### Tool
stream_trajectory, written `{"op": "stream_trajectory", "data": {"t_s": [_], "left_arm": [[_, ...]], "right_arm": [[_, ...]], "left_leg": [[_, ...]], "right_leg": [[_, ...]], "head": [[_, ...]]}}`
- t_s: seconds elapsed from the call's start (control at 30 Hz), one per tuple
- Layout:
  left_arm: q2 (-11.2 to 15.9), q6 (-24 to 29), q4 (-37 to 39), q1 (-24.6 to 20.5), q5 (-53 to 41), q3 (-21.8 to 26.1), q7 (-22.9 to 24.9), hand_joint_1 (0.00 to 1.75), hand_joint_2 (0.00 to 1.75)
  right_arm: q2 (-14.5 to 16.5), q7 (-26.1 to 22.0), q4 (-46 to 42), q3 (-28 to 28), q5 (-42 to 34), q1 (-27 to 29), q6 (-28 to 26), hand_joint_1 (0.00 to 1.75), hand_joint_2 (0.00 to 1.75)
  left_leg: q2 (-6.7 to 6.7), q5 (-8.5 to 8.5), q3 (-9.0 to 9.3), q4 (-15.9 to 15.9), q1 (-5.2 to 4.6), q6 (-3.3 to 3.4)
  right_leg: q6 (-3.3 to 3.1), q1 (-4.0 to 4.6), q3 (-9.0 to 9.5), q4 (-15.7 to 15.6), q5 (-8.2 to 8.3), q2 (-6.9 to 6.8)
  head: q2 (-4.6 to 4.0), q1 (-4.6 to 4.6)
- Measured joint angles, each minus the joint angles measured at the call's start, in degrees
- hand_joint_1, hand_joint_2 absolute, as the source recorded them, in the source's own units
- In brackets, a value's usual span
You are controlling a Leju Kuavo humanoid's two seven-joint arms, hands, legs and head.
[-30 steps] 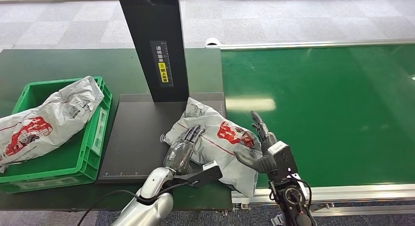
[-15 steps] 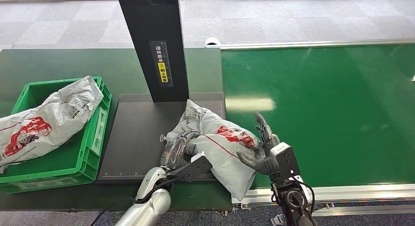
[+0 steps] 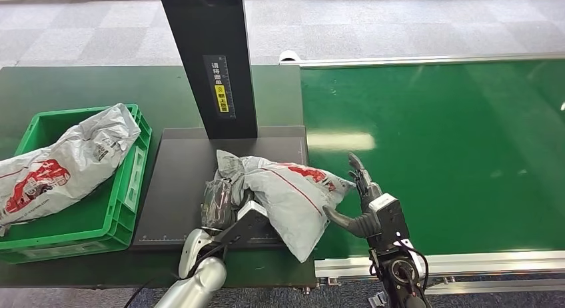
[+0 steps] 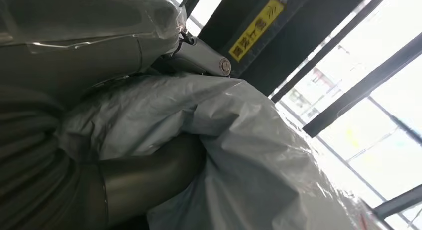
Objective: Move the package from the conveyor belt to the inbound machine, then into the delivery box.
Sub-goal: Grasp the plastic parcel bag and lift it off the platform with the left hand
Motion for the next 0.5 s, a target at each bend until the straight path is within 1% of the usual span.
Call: {"op": "stream_trajectory", "data": {"t_s": [0.1,0.17,0.23,0.37,0.5], "left_arm": [[-0.7,5.6,-3.9,1.5,4.6,2.1,-10.0,1.75,1.75],[-1.6,7.0,-8.3,2.5,5.1,4.5,-14.7,1.75,1.75],[-2.4,7.1,-12.5,3.2,5.1,6.5,-16.2,1.75,1.75],[-3.4,7.1,-21.4,4.8,4.1,10.0,-16.5,1.75,1.75],[-3.9,7.1,-29.5,5.3,1.8,13.9,-16.5,1.75,1.75]], "right_arm": [[0.0,0.0,0.0,0.0,-0.7,0.0,0.0,0.0,1.75],[0.0,-0.1,0.0,0.0,-1.4,0.0,0.1,0.0,1.75],[0.0,-0.2,0.1,0.0,-2.0,-0.1,0.2,0.0,1.75],[0.0,-0.8,0.5,0.0,-2.9,-0.5,0.6,0.0,1.75],[-0.1,-1.1,1.1,0.0,-3.6,-1.0,-0.1,0.0,1.75]], "left_leg": [[-0.01,0.0,-0.05,0.0,0.0,0.0],[-0.03,0.0,-0.09,0.0,0.0,0.0],[-0.02,0.0,-0.1,0.0,0.0,0.0],[0.01,0.0,-0.11,0.0,0.0,0.0],[0.0,0.01,-0.11,0.0,0.0,0.0]], "right_leg": [[0.0,0.0,-0.05,0.0,0.0,0.0],[0.0,0.0,-0.07,0.0,0.0,-0.01],[0.0,-0.01,-0.08,0.0,0.0,-0.01],[0.0,0.0,-0.12,0.0,0.0,0.02],[0.0,0.02,-0.12,0.0,0.0,0.0]], "head": [[0.0,0.0],[0.0,0.01],[0.0,0.01],[0.0,0.0],[0.0,0.01]]}}
